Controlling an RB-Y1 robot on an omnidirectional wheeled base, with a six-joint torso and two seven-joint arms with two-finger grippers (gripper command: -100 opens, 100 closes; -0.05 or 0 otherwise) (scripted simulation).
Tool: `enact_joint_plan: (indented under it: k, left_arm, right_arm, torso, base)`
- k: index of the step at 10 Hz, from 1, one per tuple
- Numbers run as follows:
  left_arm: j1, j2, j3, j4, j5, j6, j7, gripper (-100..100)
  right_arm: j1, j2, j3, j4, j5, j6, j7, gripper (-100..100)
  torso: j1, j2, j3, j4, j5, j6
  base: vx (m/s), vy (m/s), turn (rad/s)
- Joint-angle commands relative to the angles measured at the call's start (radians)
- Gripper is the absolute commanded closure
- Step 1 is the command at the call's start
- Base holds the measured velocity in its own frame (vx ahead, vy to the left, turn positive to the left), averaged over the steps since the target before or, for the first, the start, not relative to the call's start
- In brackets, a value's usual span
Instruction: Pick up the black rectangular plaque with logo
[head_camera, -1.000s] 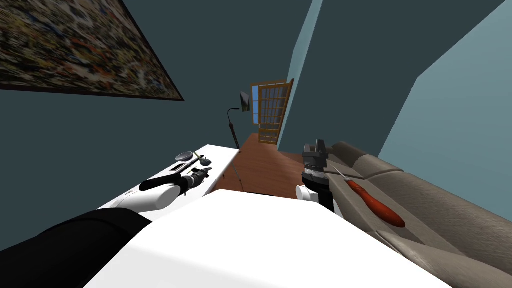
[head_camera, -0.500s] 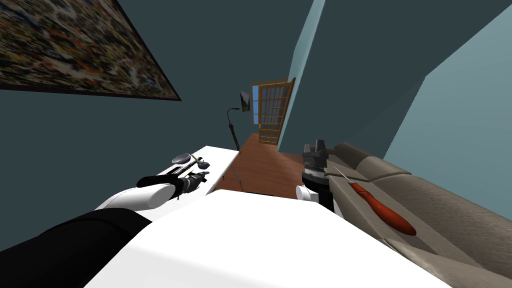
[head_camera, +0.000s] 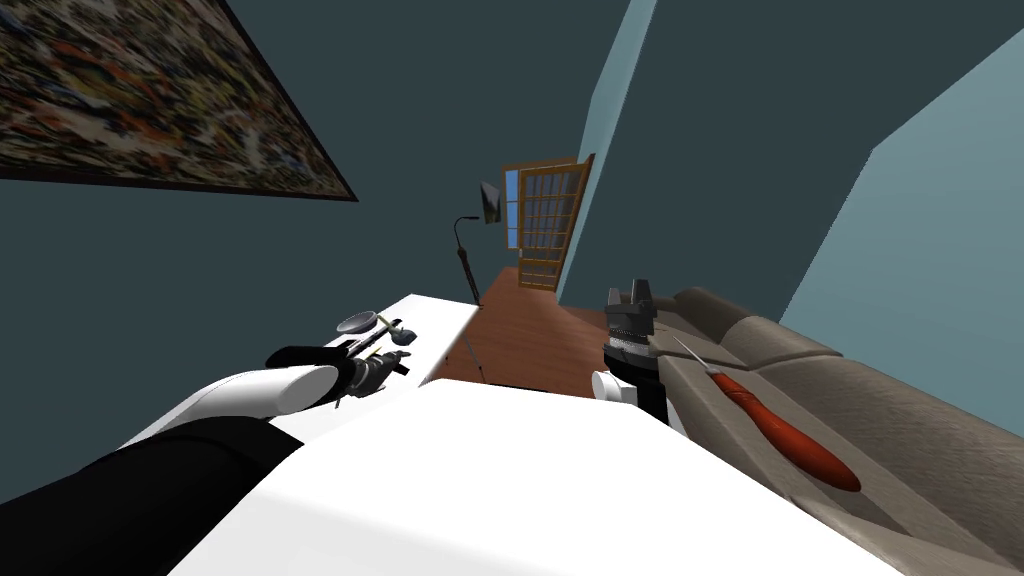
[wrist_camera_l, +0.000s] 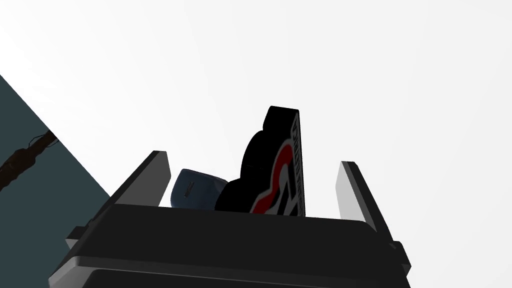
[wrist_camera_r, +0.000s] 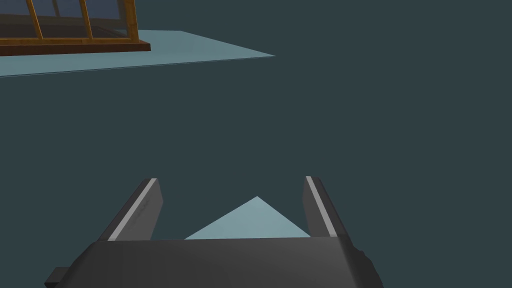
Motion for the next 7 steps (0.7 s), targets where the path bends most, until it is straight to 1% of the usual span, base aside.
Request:
enact_joint_plan:
  k: [1,2,3,4,5,6,7]
  left_arm:
    - [0.005,0.016,0.011,0.005,0.018,0.038,0.006,-100]
    - [0.011,0.047,0.026,0.020,0.047,0.072,0.016,-100]
    - [0.011,0.047,0.026,0.020,0.047,0.081,0.016,-100]
    - [0.017,0.077,0.040,0.036,0.074,0.120,0.027,-100]
    - [0.022,0.105,0.053,0.051,0.099,0.148,0.038,-100]
    - [0.022,0.105,0.053,0.051,0.099,0.156,0.038,-100]
    - [0.027,0.132,0.064,0.066,0.122,0.188,0.050,-100]
  right_arm:
    - [0.000,0.000,0.000,0.000,0.000,0.000,0.000,0]
    - [0.000,0.000,0.000,0.000,0.000,0.000,0.000,0]
    - [0.000,0.000,0.000,0.000,0.000,0.000,0.000,0]
    - [0.000,0.000,0.000,0.000,0.000,0.000,0.000,0]
    - [0.000,0.000,0.000,0.000,0.000,0.000,0.000,0]
    - [0.000,0.000,0.000,0.000,0.000,0.000,0.000,0]
    - [0.000,0.000,0.000,0.000,0.000,0.000,0.000,0]
  torso:
    - [0.000,0.000,0.000,0.000,0.000,0.000]
    - [0.000,0.000,0.000,0.000,0.000,0.000]
    - [0.000,0.000,0.000,0.000,0.000,0.000]
    - [0.000,0.001,0.000,0.000,0.000,0.000]
    - [0.000,0.000,0.000,0.000,0.000,0.000]
    - [0.001,-0.002,-0.001,0.000,0.000,0.000]
    - [0.001,-0.001,-0.001,0.000,0.000,0.000]
  base:
    - [0.068,0.030,0.004]
    - [0.077,0.026,0.015]
    - [0.060,0.030,0.007]
    - [0.065,0.033,0.014]
    - [0.121,0.044,0.022]
    - [0.095,0.048,0.008]
    - [0.076,0.045,0.012]
